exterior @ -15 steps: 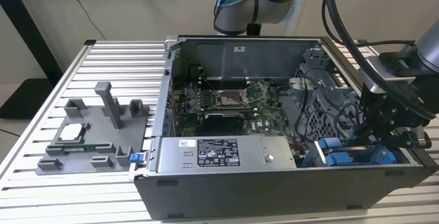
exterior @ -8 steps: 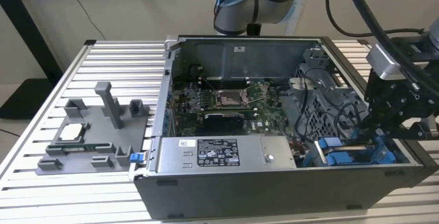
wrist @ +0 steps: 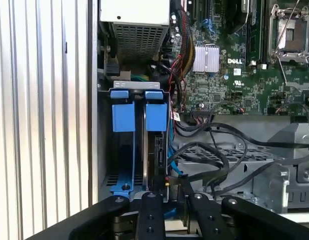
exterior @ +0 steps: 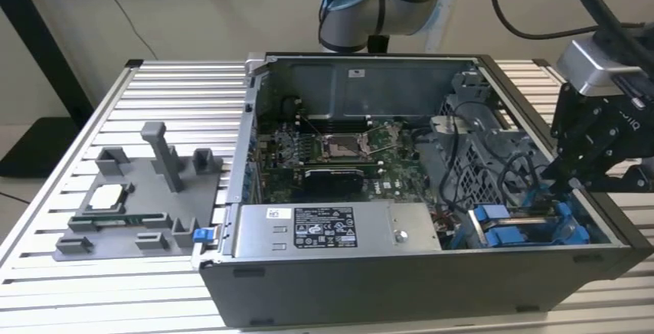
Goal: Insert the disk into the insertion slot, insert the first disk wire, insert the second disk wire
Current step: 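Insert the first disk wire, then insert the second disk wire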
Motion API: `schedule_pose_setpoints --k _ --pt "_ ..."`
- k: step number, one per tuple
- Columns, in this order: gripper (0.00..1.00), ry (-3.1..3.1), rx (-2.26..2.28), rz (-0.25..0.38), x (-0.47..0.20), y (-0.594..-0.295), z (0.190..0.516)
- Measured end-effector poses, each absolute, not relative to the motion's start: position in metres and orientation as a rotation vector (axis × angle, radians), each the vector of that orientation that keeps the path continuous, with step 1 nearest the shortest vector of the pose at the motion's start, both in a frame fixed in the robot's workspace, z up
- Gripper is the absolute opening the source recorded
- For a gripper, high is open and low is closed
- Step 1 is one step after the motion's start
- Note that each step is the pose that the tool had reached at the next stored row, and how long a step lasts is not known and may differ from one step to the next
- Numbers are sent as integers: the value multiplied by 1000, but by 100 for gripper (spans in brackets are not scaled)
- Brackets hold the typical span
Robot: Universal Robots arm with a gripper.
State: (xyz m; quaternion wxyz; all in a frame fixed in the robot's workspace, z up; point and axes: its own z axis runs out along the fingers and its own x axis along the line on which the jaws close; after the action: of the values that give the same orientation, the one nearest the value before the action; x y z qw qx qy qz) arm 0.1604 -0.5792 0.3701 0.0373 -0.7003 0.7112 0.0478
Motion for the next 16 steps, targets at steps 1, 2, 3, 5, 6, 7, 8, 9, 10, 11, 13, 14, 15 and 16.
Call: schedule_pose_setpoints --k 1,2,3,5,6,7,8,9,10,11,13,14,15,16 --pt "100 2183 -2149 147 160 -578 371" --pt "100 2183 -2149 147 161 -577 371" --pt "100 2183 -2150 147 161 -575 371" --pt "100 2183 -2149 147 163 -573 371" --pt "100 2183 -2149 147 165 -572 371" --pt "100 2183 -2150 147 167 -571 371" --pt "100 2183 -2150 147 169 -570 371" --pt "100 2183 -2150 148 171 -569 371" --pt "100 2183 -2150 148 173 -569 371" --pt "100 2183 -2151 149 175 -569 371" --pt "100 2184 -2153 151 180 -569 371" --pt "100 2185 -2154 151 181 -568 370" --pt "100 2185 -2155 150 182 -568 369" --pt "100 2185 -2156 149 183 -568 368"
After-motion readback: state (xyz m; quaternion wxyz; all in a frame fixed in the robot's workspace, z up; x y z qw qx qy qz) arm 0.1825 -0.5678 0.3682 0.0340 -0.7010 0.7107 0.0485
